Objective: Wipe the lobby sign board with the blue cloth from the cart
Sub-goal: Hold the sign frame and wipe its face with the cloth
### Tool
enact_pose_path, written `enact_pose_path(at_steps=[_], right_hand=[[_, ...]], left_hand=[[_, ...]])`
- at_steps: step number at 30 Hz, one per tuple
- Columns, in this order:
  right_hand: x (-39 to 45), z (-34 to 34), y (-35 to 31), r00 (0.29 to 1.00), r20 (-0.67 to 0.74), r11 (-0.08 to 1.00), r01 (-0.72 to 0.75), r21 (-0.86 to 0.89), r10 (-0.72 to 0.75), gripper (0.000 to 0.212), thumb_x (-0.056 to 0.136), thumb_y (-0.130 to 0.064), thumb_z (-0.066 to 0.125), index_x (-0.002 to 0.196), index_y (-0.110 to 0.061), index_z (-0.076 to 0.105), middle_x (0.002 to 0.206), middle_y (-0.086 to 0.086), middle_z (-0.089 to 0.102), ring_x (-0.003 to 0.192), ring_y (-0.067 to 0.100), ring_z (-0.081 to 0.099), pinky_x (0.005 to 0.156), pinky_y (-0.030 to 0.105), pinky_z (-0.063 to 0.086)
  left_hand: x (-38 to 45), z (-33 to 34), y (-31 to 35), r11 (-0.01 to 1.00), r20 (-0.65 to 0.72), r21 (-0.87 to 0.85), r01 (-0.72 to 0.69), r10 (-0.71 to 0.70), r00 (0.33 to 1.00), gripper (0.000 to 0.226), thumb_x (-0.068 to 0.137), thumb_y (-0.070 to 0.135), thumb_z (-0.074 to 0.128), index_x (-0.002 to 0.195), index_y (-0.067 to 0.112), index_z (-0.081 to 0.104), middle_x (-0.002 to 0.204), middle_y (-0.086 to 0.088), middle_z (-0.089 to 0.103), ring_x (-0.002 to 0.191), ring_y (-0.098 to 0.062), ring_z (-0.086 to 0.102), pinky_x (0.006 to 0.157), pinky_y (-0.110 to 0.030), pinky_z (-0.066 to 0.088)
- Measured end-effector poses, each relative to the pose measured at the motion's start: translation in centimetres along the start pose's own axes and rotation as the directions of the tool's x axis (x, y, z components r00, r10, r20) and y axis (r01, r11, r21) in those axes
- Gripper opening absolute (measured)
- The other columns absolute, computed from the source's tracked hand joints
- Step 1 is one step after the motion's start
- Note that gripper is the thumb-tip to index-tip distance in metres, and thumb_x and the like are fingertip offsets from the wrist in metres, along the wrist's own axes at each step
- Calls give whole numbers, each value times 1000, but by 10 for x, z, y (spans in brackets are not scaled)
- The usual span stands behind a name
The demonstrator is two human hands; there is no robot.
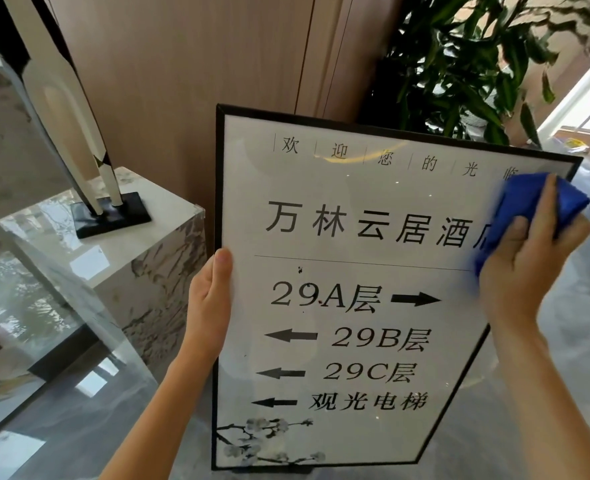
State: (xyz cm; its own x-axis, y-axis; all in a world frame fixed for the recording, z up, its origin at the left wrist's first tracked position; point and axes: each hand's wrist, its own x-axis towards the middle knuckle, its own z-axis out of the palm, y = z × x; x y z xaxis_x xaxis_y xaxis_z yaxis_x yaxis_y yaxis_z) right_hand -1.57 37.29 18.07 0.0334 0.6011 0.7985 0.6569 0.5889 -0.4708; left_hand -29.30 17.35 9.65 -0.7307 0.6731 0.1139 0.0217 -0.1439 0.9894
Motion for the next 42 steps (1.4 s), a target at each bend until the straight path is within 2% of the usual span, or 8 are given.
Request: enact_pose_path(at_steps=[5,10,13,19,25,30,38,42], right_hand=[[-26,27,-34,994,-104,998,-41,38,45,47,106,-15,36,153,-11,37,140,26,40,123,22,45,101,18,37],[-90,65,-95,996,-40,996,78,41,-76,43,108,-23,32,150,-13,39,130,11,39,102,22,50,86,26,42],[-132,78,-118,974,66,976,213,41,-215,42,109,-27,29,149,-16,37,123,7,40,97,22,49,84,31,44],[-204,77,-104,806,345,864,503,30,-481,77,85,-5,59,153,-21,29,116,14,54,81,27,48,73,40,43],[-238,60,-91,632,447,742,661,117,-633,53,84,-6,49,135,-20,51,126,7,43,88,23,44,79,37,43],[-200,46,-78,728,459,848,516,123,-509,95,66,9,76,149,-19,38,116,14,57,88,26,51,69,40,51],[-106,19,-32,910,265,946,324,24,-318,84,76,2,69,152,-15,37,131,14,38,104,32,51,77,47,55],[-73,5,0,953,174,967,255,-7,-249,68,93,0,55,154,-19,32,127,8,34,104,34,48,81,45,50]], left_hand=[[2,-3,-11,1000,-12,-28,3,-3,1000,87,79,84,43,99,3,65,91,-8,75,86,-30,71,70,-33,62],[2,-5,-12,999,17,-38,39,-38,999,57,85,72,41,95,23,69,98,-7,76,92,-33,72,81,-49,61],[3,-6,-11,999,35,-29,26,-25,999,67,86,71,40,100,11,64,100,-20,71,94,-44,66,85,-63,55],[5,-9,-11,996,100,-81,46,-37,994,54,87,68,44,96,19,64,95,-11,73,87,-27,70,74,-39,61],[4,-10,-10,991,139,-133,28,-9,990,42,91,58,44,100,24,66,97,0,75,90,-16,72,74,-27,60],[3,-6,-6,995,128,-98,21,-8,992,44,87,70,47,95,33,69,97,-2,76,91,-20,72,77,-31,61],[-5,-2,3,999,18,27,34,-34,999,53,91,68,39,108,28,71,101,7,78,93,-13,74,74,-23,60],[-5,-1,5,995,-20,86,59,-57,998,48,88,77,39,94,44,73,100,7,78,95,-14,74,87,-41,60]])
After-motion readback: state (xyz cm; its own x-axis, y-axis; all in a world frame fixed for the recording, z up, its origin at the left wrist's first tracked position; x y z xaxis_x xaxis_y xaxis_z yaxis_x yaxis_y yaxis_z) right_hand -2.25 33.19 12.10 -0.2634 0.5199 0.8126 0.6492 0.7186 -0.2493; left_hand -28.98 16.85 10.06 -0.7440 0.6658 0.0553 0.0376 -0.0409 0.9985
